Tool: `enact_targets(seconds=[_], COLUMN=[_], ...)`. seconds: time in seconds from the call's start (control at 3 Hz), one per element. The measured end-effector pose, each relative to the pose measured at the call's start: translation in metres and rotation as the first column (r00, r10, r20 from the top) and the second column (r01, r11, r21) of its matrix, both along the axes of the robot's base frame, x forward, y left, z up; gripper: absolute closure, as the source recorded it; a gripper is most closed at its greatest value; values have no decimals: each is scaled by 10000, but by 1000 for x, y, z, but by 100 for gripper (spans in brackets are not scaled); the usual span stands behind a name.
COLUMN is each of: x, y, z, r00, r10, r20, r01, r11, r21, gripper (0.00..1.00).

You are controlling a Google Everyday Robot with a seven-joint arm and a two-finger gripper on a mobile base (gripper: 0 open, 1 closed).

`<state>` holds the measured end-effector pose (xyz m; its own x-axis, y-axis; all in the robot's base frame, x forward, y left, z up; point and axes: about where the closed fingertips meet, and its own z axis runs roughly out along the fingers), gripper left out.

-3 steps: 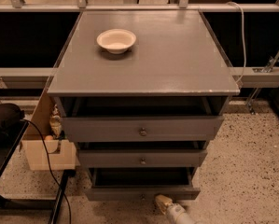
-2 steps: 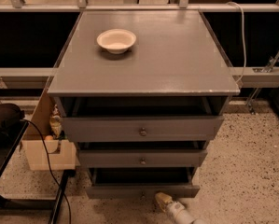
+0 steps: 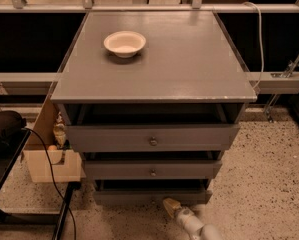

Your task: Close bottom drawer

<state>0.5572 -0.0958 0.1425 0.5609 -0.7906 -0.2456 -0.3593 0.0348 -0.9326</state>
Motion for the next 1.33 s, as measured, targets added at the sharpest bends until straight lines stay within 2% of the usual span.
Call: enact_targets(seconds=[0.33,0.67,1.33], x=[31,31,17], y=[28,28,10], z=[-4,-4,-7], r00=[9990,9990,9984], r10=[413,413,382], r20=[174,174,-417], r01=[-414,-414,-397], r11=[9991,9991,9986], r21=[50,50,-346], gripper=[100,100,100])
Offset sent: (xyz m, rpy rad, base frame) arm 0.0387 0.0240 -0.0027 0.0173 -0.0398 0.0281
